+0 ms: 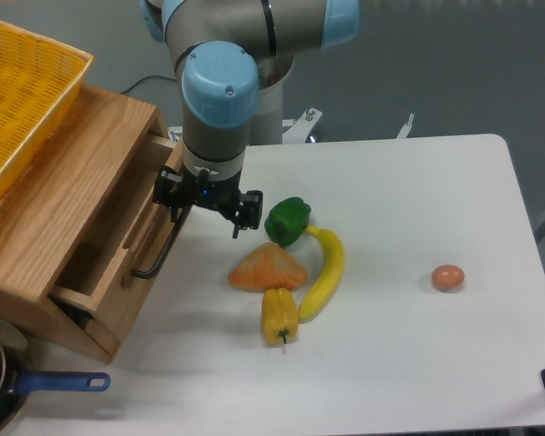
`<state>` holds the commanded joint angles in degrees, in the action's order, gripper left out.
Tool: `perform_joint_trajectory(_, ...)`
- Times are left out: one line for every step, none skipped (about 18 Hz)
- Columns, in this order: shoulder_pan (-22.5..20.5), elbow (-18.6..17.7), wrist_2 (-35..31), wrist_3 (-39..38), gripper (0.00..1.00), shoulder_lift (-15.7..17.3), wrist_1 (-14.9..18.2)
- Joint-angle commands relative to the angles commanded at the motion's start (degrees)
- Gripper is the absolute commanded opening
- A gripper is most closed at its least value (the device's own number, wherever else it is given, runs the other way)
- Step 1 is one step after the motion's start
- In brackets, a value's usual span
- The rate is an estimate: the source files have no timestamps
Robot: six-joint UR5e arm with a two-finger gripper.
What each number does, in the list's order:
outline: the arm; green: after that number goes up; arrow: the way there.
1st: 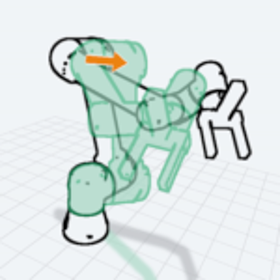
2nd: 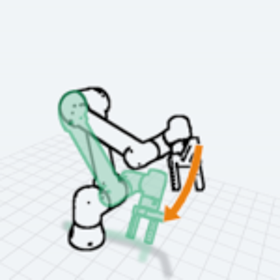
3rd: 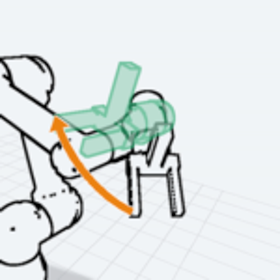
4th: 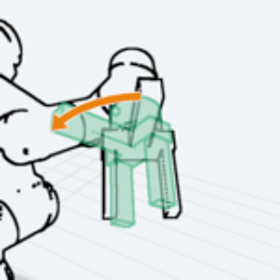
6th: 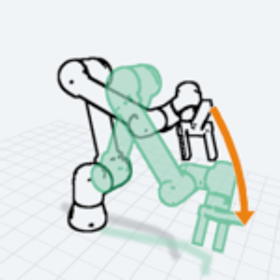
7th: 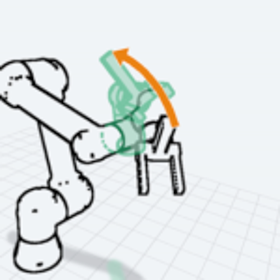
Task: Slide open the top drawer
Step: 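Pull the handle outward, sliding the drawer out of the cabinet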
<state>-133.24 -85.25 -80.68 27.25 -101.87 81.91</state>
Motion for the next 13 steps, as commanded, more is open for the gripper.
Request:
perform_joint_trajectory(-0.1, 0.0, 0.0, 0.1, 1.00, -0.1, 0.0)
perform_joint_trajectory(-0.5, 0.1, 0.0, 0.2, 1.00, -0.1, 0.0)
perform_joint_trajectory(-0.8, 0.1, 0.0, 0.2, 1.00, -0.2, -0.1)
perform_joint_trajectory(-0.9, 0.1, -0.1, 0.2, 1.00, -0.1, -0.2)
perform_joint_trajectory(-1.2, 0.1, -0.2, 0.2, 1.00, -0.1, -0.1)
perform_joint_trajectory(-1.6, 0.1, -0.2, 0.2, 1.00, -0.1, -0.1)
perform_joint_trajectory(-1.8, 0.2, -0.2, 0.2, 1.00, 0.0, -0.2)
perform_joint_trajectory(-2.0, 0.3, -0.2, 0.2, 1.00, -0.1, -0.2)
perform_joint_trajectory(-2.0, 0.3, -0.2, 0.2, 1.00, -0.1, -0.4)
perform_joint_trajectory(-2.2, 0.3, -0.2, 0.2, 1.00, -0.2, -0.8)
perform_joint_trajectory(-2.4, 0.3, -0.2, 0.2, 1.00, -0.2, -1.1)
perform_joint_trajectory(-2.5, 0.3, -0.2, 0.2, 1.00, -0.3, -1.7)
perform_joint_trajectory(-2.5, 0.3, -0.2, 0.3, 1.00, -0.4, -2.2)
